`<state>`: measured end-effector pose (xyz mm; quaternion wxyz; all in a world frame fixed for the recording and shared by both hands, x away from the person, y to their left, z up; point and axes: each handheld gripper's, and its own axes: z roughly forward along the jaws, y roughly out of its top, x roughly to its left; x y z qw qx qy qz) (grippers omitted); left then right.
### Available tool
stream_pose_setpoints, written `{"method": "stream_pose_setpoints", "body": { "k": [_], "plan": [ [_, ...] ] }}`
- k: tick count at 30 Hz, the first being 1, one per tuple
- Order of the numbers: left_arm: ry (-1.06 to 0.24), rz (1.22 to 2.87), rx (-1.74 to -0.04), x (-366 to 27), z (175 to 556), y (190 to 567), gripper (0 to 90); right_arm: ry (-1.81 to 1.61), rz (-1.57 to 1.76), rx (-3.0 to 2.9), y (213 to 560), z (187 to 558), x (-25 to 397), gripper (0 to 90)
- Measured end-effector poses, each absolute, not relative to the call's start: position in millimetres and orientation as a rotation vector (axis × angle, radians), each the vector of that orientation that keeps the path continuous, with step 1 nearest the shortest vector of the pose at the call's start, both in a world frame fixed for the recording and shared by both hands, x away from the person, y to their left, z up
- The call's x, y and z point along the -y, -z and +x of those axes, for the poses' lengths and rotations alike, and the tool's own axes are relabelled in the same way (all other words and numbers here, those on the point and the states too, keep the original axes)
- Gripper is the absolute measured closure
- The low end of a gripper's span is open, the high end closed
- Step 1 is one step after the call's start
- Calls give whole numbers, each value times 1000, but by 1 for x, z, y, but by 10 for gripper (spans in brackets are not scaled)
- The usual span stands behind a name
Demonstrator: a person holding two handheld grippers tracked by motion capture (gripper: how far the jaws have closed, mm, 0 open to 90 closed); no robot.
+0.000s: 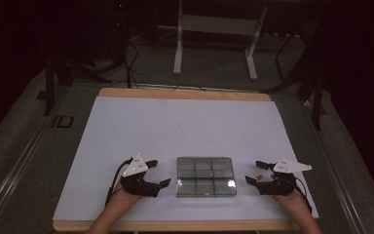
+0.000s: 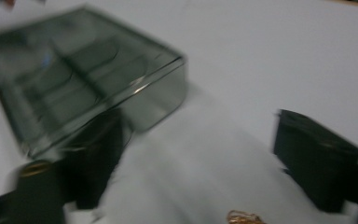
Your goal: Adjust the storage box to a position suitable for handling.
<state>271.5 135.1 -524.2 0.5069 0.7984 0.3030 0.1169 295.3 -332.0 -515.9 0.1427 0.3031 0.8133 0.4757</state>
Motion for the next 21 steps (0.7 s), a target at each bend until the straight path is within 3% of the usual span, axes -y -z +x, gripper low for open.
{"method": "stream_pose_setpoints", "body": {
  "k": [2, 3, 5, 6, 7, 13, 16, 21],
  "plan": [
    [-278, 1939, -728, -133, 272, 525, 226, -1363, 828, -2387, 518, 294, 327, 307],
    [-266, 1949, -729, -133, 272, 525, 253, -1369, 815, -2417, 519, 294, 325, 413],
    [-276, 1968, -741, -132, 272, 526, 266, -1373, 799, -2439, 520, 294, 323, 437],
    [-270, 1978, -745, -131, 272, 527, 369, -1365, 777, -2458, 522, 293, 320, 556],
    [-272, 1988, -746, -131, 271, 528, 380, -1369, 765, -2471, 524, 293, 319, 600],
    [-233, 2071, -711, -126, 269, 532, 712, -1337, 706, -2518, 528, 288, 312, 873],
    [-226, 2104, -668, -120, 268, 533, 817, -1343, 693, -2532, 529, 287, 309, 900],
    [-206, 2129, -616, -113, 266, 533, 886, -1344, 668, -2546, 531, 284, 306, 900]
  ]
}}
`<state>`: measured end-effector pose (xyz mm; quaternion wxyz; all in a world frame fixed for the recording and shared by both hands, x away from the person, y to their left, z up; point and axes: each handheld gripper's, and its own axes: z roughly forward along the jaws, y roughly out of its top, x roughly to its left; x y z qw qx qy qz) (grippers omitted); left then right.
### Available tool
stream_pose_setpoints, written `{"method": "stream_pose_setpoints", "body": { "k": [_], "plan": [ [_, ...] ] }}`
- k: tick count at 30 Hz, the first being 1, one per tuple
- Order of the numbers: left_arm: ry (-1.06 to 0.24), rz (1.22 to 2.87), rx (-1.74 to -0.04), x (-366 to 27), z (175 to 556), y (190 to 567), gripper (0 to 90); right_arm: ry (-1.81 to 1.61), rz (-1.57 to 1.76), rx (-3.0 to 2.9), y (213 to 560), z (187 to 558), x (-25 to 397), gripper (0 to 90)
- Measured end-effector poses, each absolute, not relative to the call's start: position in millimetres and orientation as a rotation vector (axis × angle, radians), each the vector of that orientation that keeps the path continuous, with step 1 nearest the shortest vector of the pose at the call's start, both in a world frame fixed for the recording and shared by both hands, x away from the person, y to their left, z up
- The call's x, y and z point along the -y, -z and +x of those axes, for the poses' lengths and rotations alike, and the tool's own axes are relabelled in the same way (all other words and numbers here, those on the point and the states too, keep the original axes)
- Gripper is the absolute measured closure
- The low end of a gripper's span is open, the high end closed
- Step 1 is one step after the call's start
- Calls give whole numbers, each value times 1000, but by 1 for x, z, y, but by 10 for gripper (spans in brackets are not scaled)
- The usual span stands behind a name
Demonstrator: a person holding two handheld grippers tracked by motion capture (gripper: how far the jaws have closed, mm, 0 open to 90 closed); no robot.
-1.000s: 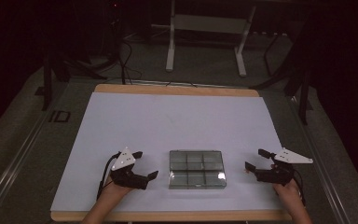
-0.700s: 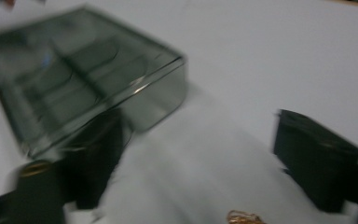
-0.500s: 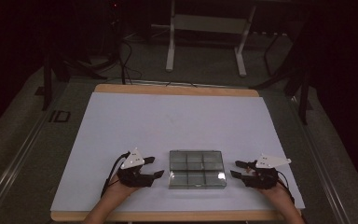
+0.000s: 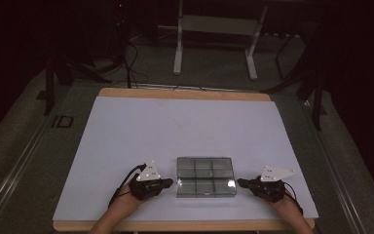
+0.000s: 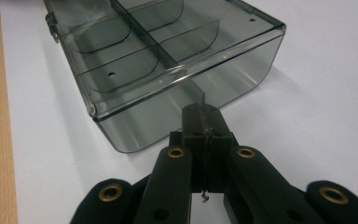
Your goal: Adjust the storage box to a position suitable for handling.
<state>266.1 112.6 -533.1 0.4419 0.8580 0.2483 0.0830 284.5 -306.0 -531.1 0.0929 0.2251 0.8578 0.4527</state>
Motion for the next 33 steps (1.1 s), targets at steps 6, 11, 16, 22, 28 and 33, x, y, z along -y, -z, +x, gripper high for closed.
{"method": "stream_pose_setpoints", "body": {
  "k": [6, 11, 16, 22, 28, 33],
  "plan": [
    [-206, 2142, -584, -107, 265, 534, 900, -1357, 661, -2549, 532, 283, 306, 900],
    [-201, 2144, -577, -105, 265, 535, 900, -1351, 649, -2557, 532, 282, 304, 900],
    [-198, 2141, -580, -105, 264, 536, 900, -1366, 634, -2565, 532, 282, 301, 900],
    [-185, 2134, -586, -105, 264, 535, 900, -1376, 635, -2560, 530, 281, 299, 900],
    [-195, 2132, -581, -105, 263, 530, 900, -1388, 629, -2555, 524, 279, 299, 900],
    [-205, 2118, -577, -106, 261, 526, 900, -1381, 627, -2559, 524, 278, 299, 900]
  ]
}}
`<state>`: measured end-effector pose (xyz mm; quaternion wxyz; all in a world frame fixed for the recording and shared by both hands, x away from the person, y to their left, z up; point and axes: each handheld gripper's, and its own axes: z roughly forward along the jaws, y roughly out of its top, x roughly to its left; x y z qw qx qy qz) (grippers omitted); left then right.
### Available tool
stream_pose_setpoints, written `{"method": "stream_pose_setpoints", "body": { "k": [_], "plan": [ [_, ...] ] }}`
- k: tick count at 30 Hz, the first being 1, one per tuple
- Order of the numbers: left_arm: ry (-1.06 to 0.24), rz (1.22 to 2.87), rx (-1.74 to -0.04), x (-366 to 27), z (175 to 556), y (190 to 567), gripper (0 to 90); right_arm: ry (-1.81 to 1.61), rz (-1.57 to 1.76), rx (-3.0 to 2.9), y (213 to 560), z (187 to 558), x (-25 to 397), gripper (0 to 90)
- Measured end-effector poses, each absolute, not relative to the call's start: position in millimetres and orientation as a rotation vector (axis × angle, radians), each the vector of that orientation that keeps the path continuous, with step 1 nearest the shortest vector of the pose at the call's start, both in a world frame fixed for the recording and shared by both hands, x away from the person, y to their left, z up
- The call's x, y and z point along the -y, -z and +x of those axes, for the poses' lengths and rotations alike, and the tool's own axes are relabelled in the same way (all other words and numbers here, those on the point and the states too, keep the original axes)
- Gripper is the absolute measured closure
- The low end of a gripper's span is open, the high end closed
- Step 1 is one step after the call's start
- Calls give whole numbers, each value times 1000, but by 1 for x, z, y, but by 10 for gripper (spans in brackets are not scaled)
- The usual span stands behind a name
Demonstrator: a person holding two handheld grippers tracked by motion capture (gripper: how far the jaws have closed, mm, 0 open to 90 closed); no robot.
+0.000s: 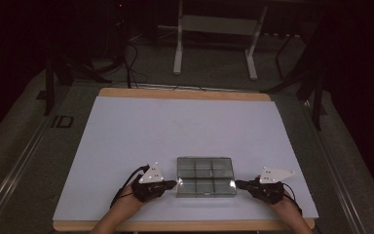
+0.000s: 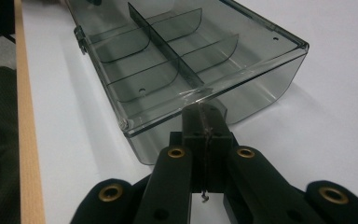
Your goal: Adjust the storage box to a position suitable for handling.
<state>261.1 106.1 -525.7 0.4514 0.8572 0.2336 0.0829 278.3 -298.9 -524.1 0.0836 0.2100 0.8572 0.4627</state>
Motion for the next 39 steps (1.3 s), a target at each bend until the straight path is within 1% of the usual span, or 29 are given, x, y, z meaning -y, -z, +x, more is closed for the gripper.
{"method": "stream_pose_setpoints", "body": {
  "k": [6, 9, 13, 14, 16, 17, 18, 19, 20, 22, 24, 27, 39],
  "plan": [
    [-211, 2128, -579, -105, 260, 524, 900, -1384, 627, -2566, 524, 279, 299, 900],
    [-194, 2114, -570, -105, 260, 523, 900, -1395, 624, -2567, 524, 279, 300, 900],
    [-223, 2112, -569, -103, 260, 519, 894, -1411, 607, -2553, 520, 278, 297, 900],
    [-232, 2108, -584, -103, 261, 518, 836, -1416, 615, -2548, 519, 278, 297, 872],
    [-247, 2094, -611, -104, 263, 517, 715, -1427, 639, -2527, 518, 279, 298, 784],
    [-258, 2085, -616, -104, 263, 516, 686, -1430, 643, -2516, 517, 280, 298, 760],
    [-264, 2081, -614, -104, 264, 514, 647, -1432, 653, -2508, 516, 280, 299, 711],
    [-259, 2073, -613, -104, 264, 513, 629, -1437, 656, -2493, 515, 280, 299, 668],
    [-266, 2072, -611, -104, 264, 512, 610, -1441, 658, -2482, 514, 280, 299, 661],
    [-279, 2072, -598, -103, 265, 509, 608, -1449, 660, -2465, 511, 280, 299, 627],
    [-290, 2068, -596, -103, 266, 506, 591, -1457, 657, -2458, 509, 282, 298, 616],
    [-316, 2062, -595, -104, 267, 504, 590, -1453, 639, -2447, 507, 282, 296, 593],
    [-338, 2042, -577, -103, 273, 494, 598, -1454, 595, -2425, 494, 286, 291, 586]
  ]
}}
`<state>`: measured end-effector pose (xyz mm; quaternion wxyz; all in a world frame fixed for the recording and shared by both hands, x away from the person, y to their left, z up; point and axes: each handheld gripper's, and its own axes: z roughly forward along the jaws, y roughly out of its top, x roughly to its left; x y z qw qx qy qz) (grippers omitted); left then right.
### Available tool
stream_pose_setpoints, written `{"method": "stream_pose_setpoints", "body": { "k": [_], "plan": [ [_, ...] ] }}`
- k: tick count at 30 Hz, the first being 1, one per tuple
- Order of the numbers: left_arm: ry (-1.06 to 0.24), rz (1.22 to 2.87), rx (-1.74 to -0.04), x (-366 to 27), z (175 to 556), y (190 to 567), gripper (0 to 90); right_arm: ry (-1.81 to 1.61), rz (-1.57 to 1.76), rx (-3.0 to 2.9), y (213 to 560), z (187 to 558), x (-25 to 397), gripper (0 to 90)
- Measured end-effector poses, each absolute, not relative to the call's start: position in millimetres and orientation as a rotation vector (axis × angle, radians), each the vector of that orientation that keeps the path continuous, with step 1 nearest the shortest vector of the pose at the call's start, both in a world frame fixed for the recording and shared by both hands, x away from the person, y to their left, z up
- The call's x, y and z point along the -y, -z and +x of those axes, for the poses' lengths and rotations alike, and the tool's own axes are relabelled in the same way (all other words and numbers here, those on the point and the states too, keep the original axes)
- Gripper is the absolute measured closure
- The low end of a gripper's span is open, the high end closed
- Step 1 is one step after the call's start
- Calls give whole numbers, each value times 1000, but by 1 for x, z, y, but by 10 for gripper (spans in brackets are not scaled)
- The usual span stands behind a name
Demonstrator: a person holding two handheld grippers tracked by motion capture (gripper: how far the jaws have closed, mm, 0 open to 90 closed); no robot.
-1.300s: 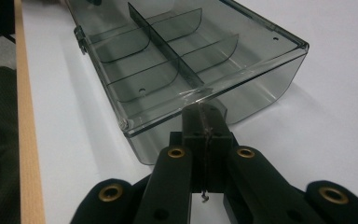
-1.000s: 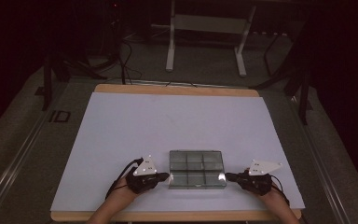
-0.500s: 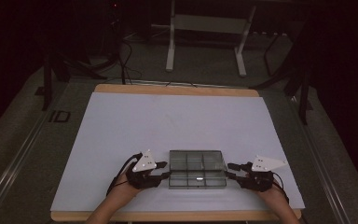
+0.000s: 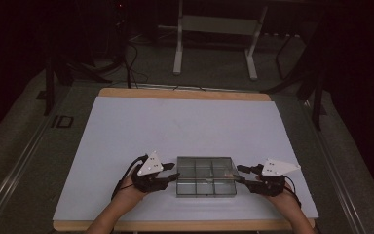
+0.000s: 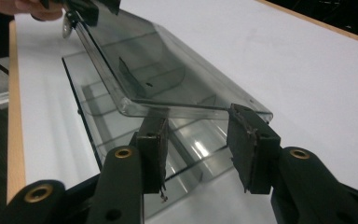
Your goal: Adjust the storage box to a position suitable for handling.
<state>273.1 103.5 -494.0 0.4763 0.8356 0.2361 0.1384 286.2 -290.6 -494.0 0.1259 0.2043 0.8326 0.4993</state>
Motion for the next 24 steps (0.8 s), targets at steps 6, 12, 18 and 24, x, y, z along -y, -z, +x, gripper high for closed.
{"method": "stream_pose_setpoints", "body": {
  "k": [6, 12, 18, 24],
  "plan": [
    [-350, 2020, -593, -103, 275, 491, 627, -1465, 588, -2410, 489, 290, 290, 586],
    [-362, 2000, -597, -103, 278, 488, 650, -1482, 604, -2384, 485, 293, 288, 590],
    [-376, 1982, -596, -100, 280, 487, 663, -1464, 586, -2357, 482, 295, 285, 621],
    [-395, 1965, -591, -97, 284, 484, 705, -1468, 602, -2322, 480, 299, 282, 675]
  ]
}}
